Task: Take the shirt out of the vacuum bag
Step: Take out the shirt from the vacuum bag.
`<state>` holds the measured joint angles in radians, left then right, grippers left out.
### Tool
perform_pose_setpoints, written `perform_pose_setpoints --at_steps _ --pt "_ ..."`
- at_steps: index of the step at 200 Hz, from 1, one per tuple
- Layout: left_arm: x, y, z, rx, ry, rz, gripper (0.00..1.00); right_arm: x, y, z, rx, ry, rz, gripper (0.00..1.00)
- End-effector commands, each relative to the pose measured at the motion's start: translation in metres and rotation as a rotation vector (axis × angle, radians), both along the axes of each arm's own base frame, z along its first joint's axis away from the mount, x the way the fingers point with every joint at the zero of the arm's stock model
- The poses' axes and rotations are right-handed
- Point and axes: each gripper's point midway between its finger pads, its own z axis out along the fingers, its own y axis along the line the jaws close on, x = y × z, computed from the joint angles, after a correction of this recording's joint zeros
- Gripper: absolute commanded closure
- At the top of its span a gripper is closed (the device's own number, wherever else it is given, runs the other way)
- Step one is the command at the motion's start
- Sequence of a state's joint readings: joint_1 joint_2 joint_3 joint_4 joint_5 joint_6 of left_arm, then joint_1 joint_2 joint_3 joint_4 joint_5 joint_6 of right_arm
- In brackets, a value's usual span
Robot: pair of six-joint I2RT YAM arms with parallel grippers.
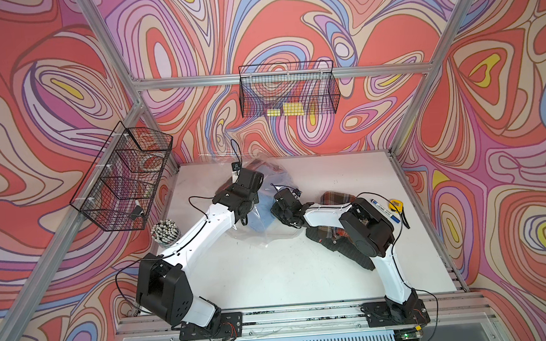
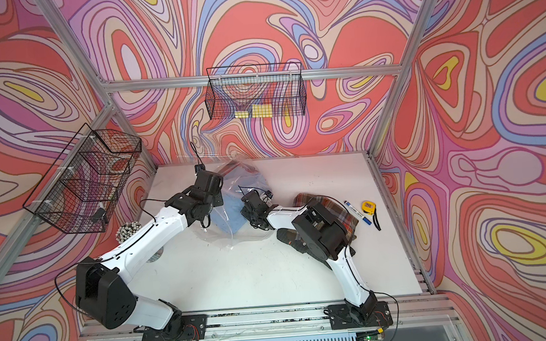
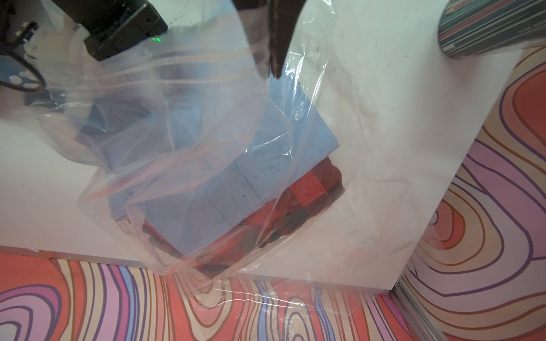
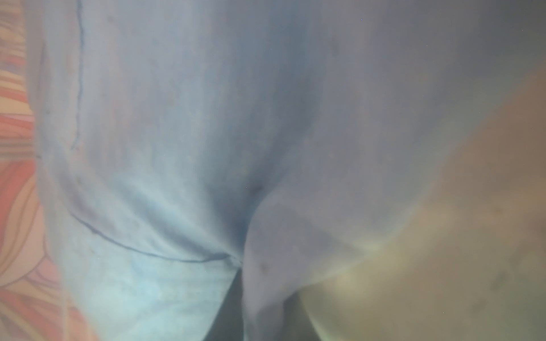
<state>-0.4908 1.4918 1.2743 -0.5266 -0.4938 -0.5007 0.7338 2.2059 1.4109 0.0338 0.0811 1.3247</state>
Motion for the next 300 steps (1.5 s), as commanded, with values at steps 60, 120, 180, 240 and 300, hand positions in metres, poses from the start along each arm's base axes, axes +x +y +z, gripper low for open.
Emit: perform_pose_setpoints --at_steps 60,120,180,240,300 --pt "-0.003 0.006 0.007 0.003 -0.024 0.011 1.0 -0.002 -0.015 0.007 0.023 -0.083 0.024 1.0" --pt "-0.002 0.008 0.006 0.016 -0.025 0.014 1.0 -0.002 -0.019 0.078 0.064 -0.198 0.036 1.0" --pt "0.0 0.006 0.005 0.014 -0.023 0.015 1.0 -0.02 -0.035 0.093 0.087 -0.217 0.03 1.0" --pt "0.001 0.006 0.006 0.013 -0.024 0.016 1.0 -0.034 -0.045 0.105 0.094 -0.238 0.045 1.0" --pt "0.001 0.005 0.005 0.01 -0.023 0.014 1.0 -0.062 -0.068 0.081 0.107 -0.194 0.023 1.0"
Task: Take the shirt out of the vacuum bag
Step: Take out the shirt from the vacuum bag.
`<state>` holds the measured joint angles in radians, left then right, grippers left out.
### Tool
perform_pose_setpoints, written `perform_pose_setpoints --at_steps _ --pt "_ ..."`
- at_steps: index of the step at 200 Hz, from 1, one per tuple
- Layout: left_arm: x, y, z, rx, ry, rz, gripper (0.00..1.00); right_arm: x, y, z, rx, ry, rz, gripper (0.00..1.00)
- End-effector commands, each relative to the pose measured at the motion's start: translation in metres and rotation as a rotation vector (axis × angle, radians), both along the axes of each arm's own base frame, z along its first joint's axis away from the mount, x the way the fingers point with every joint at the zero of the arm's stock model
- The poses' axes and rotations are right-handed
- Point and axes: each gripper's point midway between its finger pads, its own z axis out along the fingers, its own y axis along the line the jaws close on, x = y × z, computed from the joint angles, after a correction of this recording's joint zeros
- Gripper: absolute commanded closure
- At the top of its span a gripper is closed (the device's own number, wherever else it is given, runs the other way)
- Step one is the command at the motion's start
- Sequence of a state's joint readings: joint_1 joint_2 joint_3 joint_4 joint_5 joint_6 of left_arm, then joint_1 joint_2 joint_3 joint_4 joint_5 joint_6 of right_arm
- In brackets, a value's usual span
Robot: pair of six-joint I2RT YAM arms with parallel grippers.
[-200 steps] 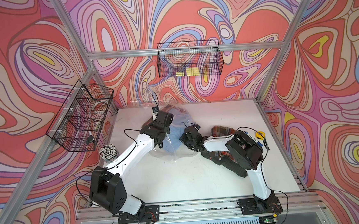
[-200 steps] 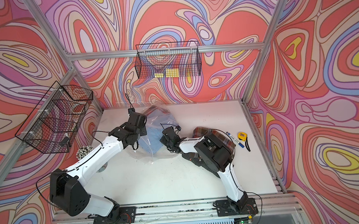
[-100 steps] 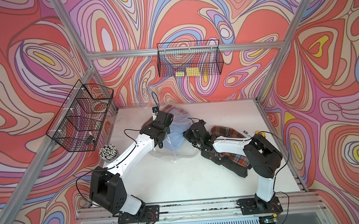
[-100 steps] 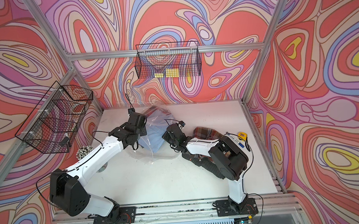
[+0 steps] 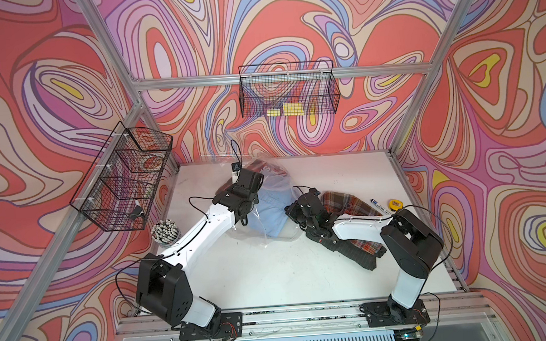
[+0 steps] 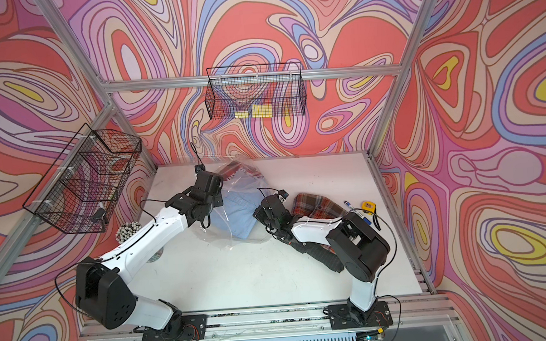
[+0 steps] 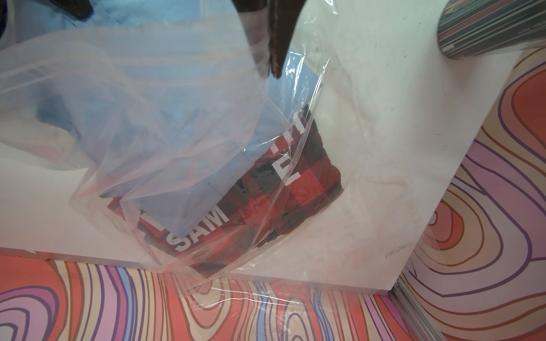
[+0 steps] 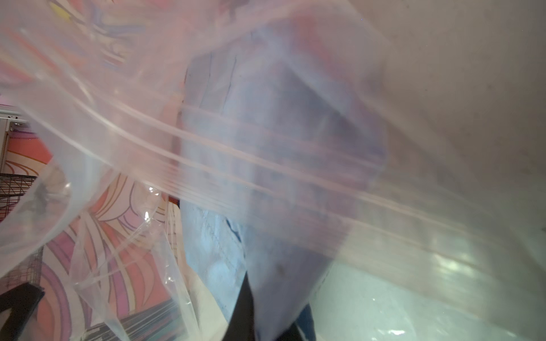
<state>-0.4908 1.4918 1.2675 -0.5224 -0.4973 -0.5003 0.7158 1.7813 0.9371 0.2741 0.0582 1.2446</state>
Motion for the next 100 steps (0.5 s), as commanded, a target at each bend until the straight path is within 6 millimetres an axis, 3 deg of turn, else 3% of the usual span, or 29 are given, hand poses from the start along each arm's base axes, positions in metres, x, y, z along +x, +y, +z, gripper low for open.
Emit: perform_pose_setpoints --at_steps 1,29,100 --pt "0.001 0.005 0.007 0.005 -0.024 0.011 1.0 -0.006 -0.011 0.009 0.023 -0.022 -0.026 1.0" --pt "0.002 0.003 0.006 0.003 -0.022 0.01 1.0 -0.012 -0.016 0.018 0.023 -0.033 -0.017 1.0" --pt "0.003 0.004 0.007 0.005 -0.022 0.01 1.0 -0.022 -0.026 0.083 0.017 -0.124 0.011 1.0"
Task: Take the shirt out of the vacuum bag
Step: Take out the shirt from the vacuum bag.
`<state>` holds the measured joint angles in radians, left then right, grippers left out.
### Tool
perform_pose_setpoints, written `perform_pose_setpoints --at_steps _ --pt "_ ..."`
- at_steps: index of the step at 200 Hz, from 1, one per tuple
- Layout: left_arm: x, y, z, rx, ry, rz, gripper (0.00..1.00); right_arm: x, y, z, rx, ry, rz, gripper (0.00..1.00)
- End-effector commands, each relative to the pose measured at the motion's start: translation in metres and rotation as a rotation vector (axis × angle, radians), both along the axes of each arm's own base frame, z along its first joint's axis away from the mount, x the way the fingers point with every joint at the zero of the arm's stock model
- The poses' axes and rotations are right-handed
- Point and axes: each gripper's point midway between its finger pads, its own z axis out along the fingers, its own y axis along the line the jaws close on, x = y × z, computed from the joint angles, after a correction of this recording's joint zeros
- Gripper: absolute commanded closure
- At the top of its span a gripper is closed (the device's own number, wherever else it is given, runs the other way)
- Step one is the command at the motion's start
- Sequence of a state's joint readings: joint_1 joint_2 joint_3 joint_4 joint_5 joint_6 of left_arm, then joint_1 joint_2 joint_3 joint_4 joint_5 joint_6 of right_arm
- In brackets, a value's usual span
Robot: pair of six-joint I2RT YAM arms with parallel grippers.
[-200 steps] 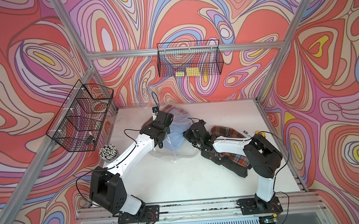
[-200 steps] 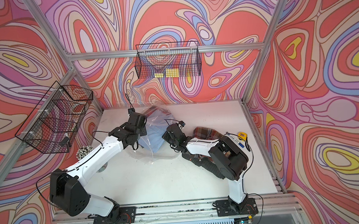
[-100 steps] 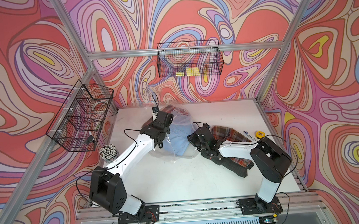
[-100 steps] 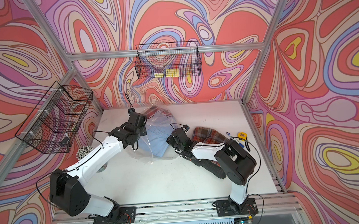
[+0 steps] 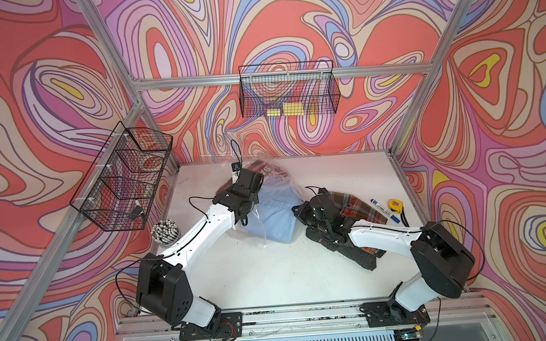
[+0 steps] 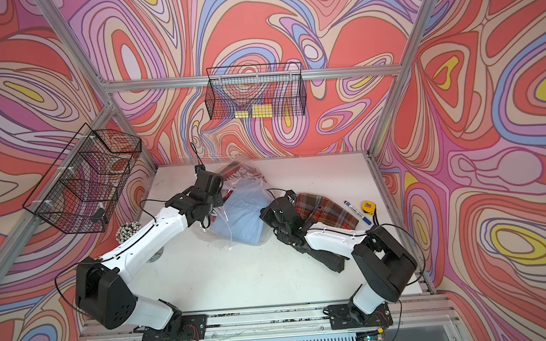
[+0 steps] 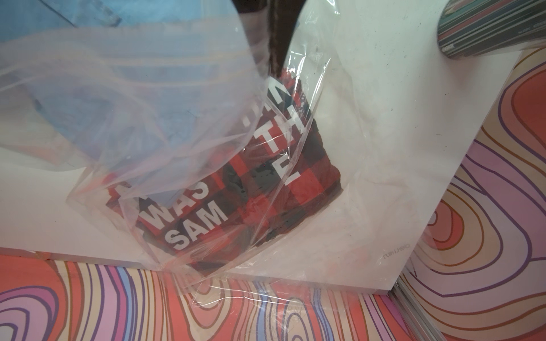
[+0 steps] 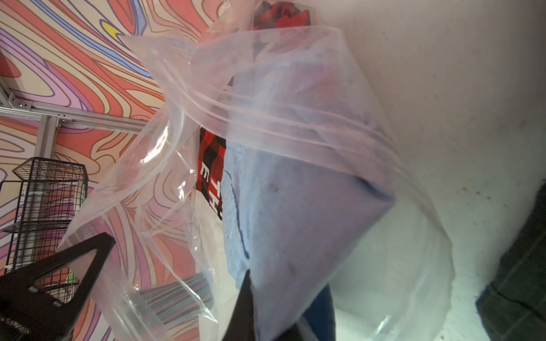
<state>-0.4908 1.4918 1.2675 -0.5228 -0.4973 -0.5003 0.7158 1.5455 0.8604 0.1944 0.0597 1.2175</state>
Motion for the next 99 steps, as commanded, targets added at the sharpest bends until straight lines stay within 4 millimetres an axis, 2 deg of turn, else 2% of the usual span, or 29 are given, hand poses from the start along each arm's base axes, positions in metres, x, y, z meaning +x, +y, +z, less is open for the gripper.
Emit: perform_pose_setpoints --at_steps 1,45,76,99 --pt "0.003 0.003 0.006 0.005 -0.021 0.01 1.0 0.002 -0.005 0.026 -0.016 -0.05 -0.002 1.0" --pt "0.003 0.004 0.005 0.008 -0.014 0.012 1.0 -0.003 -0.006 0.04 -0.008 -0.066 0.014 1.0" --pt "0.003 0.003 0.005 0.009 -0.012 0.011 1.0 -0.005 -0.003 0.039 -0.004 -0.059 0.035 1.0" --pt "0.004 0.003 0.004 0.012 -0.012 0.011 1.0 -0.006 0.0 0.051 0.017 -0.077 0.049 1.0"
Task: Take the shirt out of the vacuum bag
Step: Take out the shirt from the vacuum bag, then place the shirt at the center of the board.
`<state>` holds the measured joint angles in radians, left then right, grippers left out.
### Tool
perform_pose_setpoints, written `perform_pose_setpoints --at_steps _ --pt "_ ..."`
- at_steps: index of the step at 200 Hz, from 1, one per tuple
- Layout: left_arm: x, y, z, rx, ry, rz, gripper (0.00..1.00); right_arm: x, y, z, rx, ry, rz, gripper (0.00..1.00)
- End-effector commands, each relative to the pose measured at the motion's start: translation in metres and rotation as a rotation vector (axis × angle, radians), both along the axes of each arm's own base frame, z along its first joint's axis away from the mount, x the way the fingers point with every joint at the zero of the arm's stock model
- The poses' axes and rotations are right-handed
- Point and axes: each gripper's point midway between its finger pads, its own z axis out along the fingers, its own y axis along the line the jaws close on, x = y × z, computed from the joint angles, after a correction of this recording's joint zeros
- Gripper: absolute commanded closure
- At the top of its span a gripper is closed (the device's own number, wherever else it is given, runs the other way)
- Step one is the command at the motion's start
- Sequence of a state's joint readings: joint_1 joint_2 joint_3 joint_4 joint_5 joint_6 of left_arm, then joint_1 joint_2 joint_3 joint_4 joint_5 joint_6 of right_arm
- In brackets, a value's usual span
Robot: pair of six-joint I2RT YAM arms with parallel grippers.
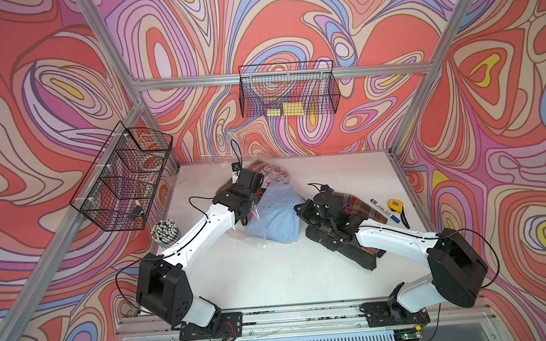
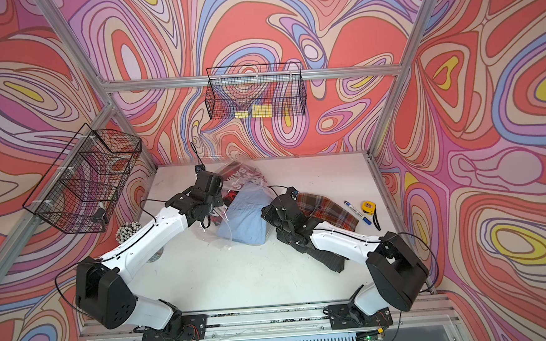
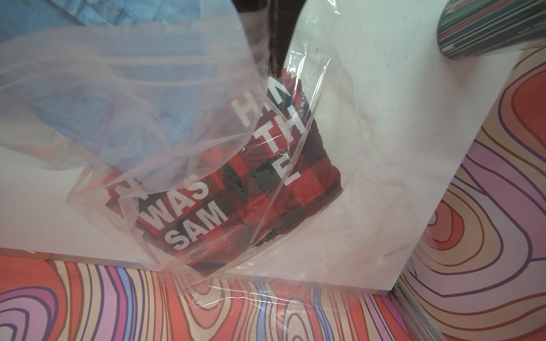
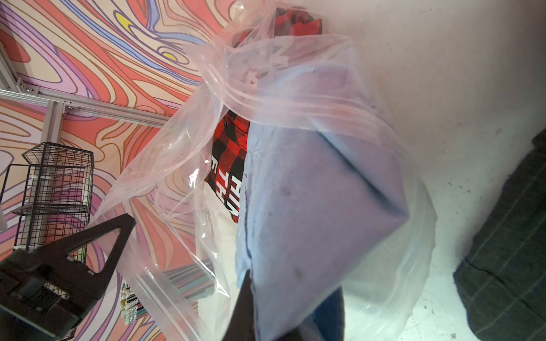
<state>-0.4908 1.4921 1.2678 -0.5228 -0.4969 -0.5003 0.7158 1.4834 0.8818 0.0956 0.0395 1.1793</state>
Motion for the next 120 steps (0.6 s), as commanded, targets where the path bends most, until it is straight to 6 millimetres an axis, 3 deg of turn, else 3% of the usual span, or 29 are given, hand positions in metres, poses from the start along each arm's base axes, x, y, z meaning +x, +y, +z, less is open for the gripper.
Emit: perform_pose_setpoints --at_steps 1,120 --pt "0.004 0.004 0.003 0.012 -0.011 0.012 1.0 0.004 0.005 0.036 0.048 -0.074 0.016 1.0" --pt "0.005 0.003 -0.002 0.016 0.002 0.015 1.0 -0.003 -0.002 0.12 0.038 -0.191 0.05 1.0"
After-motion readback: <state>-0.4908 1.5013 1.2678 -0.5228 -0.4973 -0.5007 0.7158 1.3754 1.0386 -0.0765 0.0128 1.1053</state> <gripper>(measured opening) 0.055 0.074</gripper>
